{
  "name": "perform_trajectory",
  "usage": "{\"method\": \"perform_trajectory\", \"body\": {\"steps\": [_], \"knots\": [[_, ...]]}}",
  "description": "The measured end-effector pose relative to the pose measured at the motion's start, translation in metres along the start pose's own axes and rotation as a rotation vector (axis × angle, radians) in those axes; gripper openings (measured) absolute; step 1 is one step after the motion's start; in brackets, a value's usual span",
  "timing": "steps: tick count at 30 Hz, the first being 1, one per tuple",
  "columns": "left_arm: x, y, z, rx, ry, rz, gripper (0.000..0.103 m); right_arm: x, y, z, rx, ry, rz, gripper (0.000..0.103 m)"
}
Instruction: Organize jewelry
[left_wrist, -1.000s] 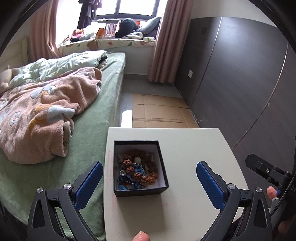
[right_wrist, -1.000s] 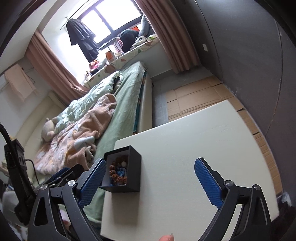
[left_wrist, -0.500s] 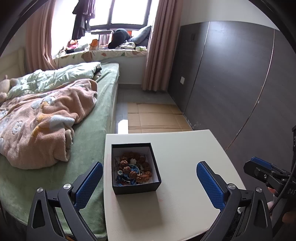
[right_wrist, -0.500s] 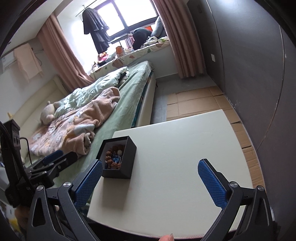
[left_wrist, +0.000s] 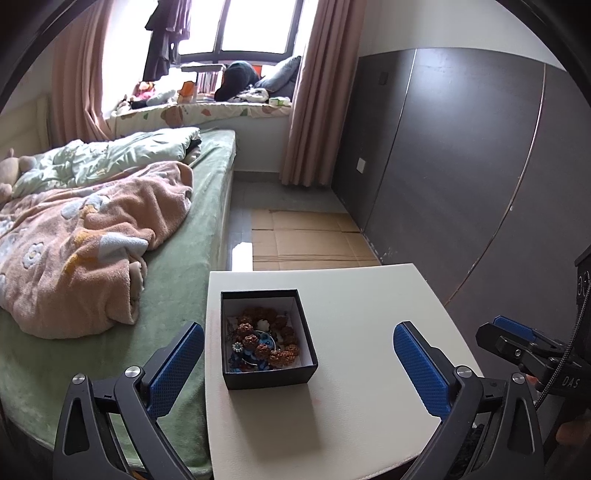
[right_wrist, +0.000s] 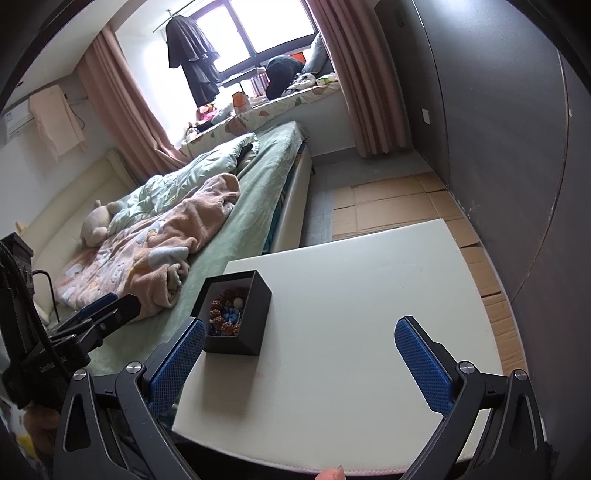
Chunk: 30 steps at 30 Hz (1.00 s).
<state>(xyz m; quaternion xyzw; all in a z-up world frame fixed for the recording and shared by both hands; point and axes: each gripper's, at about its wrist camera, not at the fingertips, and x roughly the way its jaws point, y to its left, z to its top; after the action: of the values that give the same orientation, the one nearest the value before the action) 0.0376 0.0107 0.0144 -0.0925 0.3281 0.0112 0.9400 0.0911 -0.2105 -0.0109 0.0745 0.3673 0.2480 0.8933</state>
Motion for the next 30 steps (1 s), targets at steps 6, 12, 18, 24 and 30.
{"method": "perform_trajectory", "body": {"steps": [6, 12, 18, 24, 30], "knots": [[-0.0006, 0.0018, -0.0005, -0.004, -0.001, 0.001, 0.102, -0.0016, 0.0023, 0.0000, -0.004, 0.003, 0.002, 0.103], [-0.0002, 0.0030, -0.0003, -0.007, -0.004, 0.000, 0.102, -0.0026, 0.0031, 0.0001, -0.005, 0.003, 0.003, 0.103], [0.0001, 0.0042, -0.0002, -0.011, 0.000, 0.002, 0.102, -0.0018, 0.0020, -0.0003, -0.010, 0.005, -0.001, 0.103], [-0.0006, 0.0044, 0.0001, -0.014, -0.002, 0.002, 0.102, -0.0004, 0.0028, -0.0007, -0.016, 0.005, -0.006, 0.103], [-0.0022, 0.0046, -0.0004, -0.016, -0.004, 0.003, 0.102, 0.0025, 0.0035, -0.0020, -0.018, 0.015, -0.005, 0.103]]}}
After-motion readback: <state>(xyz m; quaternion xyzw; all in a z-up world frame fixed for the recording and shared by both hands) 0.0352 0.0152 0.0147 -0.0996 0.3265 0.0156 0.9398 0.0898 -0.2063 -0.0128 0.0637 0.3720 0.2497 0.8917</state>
